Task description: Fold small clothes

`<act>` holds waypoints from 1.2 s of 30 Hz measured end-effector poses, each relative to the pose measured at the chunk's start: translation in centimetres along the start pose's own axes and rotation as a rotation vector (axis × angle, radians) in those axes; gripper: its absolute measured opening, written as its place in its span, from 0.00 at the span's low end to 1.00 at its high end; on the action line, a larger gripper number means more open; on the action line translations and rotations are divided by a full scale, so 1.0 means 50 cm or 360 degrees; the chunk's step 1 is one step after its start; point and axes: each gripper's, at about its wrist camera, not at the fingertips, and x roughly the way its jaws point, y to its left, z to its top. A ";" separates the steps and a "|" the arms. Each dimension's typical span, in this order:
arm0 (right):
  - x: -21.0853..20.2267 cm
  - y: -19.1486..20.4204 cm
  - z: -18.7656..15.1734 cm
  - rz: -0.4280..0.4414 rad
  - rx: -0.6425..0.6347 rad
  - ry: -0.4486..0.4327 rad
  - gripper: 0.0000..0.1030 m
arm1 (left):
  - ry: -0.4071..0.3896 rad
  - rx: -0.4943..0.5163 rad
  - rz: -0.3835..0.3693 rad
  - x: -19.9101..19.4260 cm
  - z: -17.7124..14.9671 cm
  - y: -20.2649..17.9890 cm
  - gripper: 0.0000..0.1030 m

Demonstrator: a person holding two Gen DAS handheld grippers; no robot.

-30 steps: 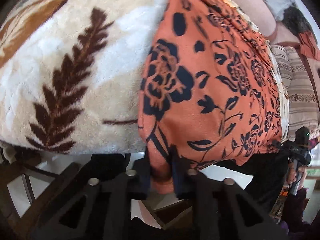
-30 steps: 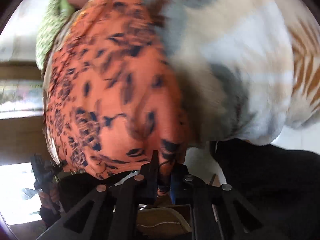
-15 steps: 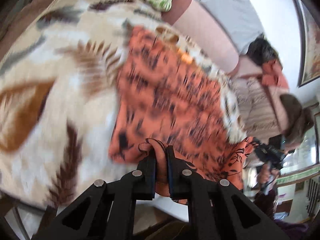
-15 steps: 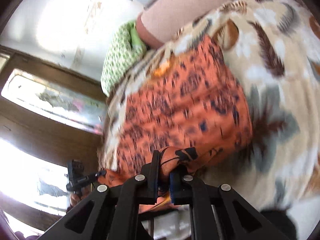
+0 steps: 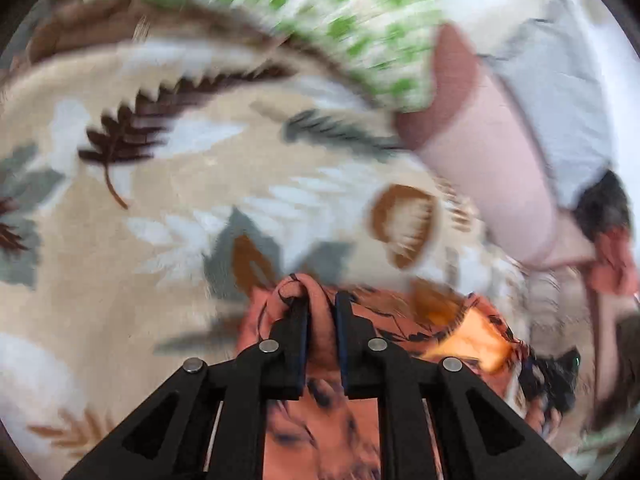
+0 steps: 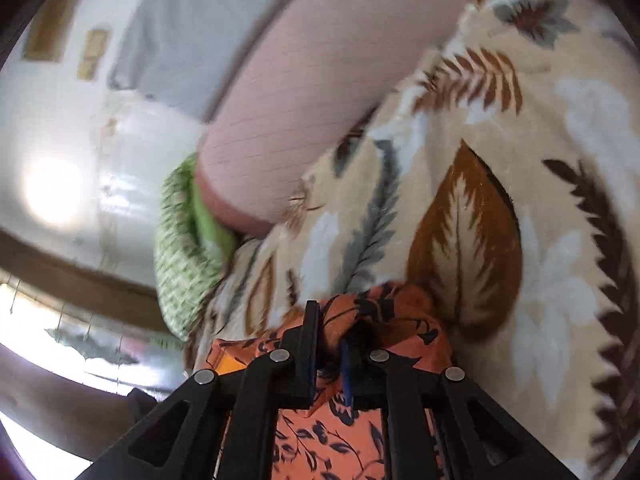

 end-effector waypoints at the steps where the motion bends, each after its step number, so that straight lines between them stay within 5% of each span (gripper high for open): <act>1: 0.027 -0.018 0.007 -0.0018 0.0063 0.0036 0.13 | -0.0017 -0.0061 -0.0030 0.018 -0.004 0.015 0.12; 5: 0.077 -0.095 0.008 0.0079 0.0202 0.0017 0.14 | -0.0270 -0.0156 -0.0241 -0.011 -0.039 0.059 0.15; 7: 0.052 -0.116 0.007 0.0176 0.0196 -0.0062 0.14 | -0.0462 -0.0206 -0.0273 -0.058 -0.061 0.072 0.29; 9: 0.024 -0.127 0.006 0.0263 0.0213 -0.0133 0.15 | -0.0692 -0.0236 -0.0274 -0.122 -0.094 0.079 0.54; 10: 0.011 -0.129 0.004 0.0313 0.0227 -0.0150 0.18 | -0.0778 -0.0249 -0.0251 -0.153 -0.113 0.077 0.54; 12: -0.017 -0.120 -0.003 0.0317 0.0219 -0.0244 0.57 | -0.0821 -0.0220 -0.0196 -0.193 -0.149 0.058 0.55; 13: -0.040 -0.108 -0.010 0.0294 0.0205 -0.0309 0.89 | -0.0803 -0.0189 -0.0182 -0.201 -0.169 0.045 0.55; 14: -0.063 -0.096 -0.022 0.0301 0.0190 -0.0399 0.93 | -0.0765 -0.0157 -0.0140 -0.204 -0.196 0.027 0.55; 17: -0.095 -0.056 -0.046 0.0294 0.0122 -0.0453 0.93 | -0.0692 -0.0128 -0.0076 -0.177 -0.263 -0.007 0.55; 19: -0.072 -0.004 -0.070 0.0166 -0.0058 -0.0284 0.89 | -0.0624 -0.0118 -0.0012 -0.141 -0.296 -0.027 0.55; 23: 0.043 0.110 -0.178 -0.0169 -0.0506 0.0115 0.50 | -0.0461 0.0007 0.0190 -0.061 -0.322 -0.058 0.55; 25: 0.128 0.156 -0.241 -0.0296 -0.0694 0.0281 0.37 | -0.0469 0.0052 0.0242 -0.045 -0.325 -0.059 0.55; 27: 0.214 0.181 -0.286 -0.0453 -0.0803 0.0401 0.37 | -0.0469 0.0089 0.0274 -0.039 -0.324 -0.059 0.55; 31: 0.302 0.252 -0.273 -0.0619 -0.1024 0.0169 0.37 | -0.0451 0.0078 0.0263 -0.039 -0.313 -0.055 0.55; 33: 0.365 0.264 -0.217 -0.0719 -0.0947 0.0146 0.38 | -0.0436 0.0033 0.0217 -0.044 -0.305 -0.048 0.55; 36: 0.382 0.295 -0.168 -0.0686 -0.0834 0.0067 0.40 | -0.0411 -0.0037 0.0137 -0.055 -0.294 -0.032 0.55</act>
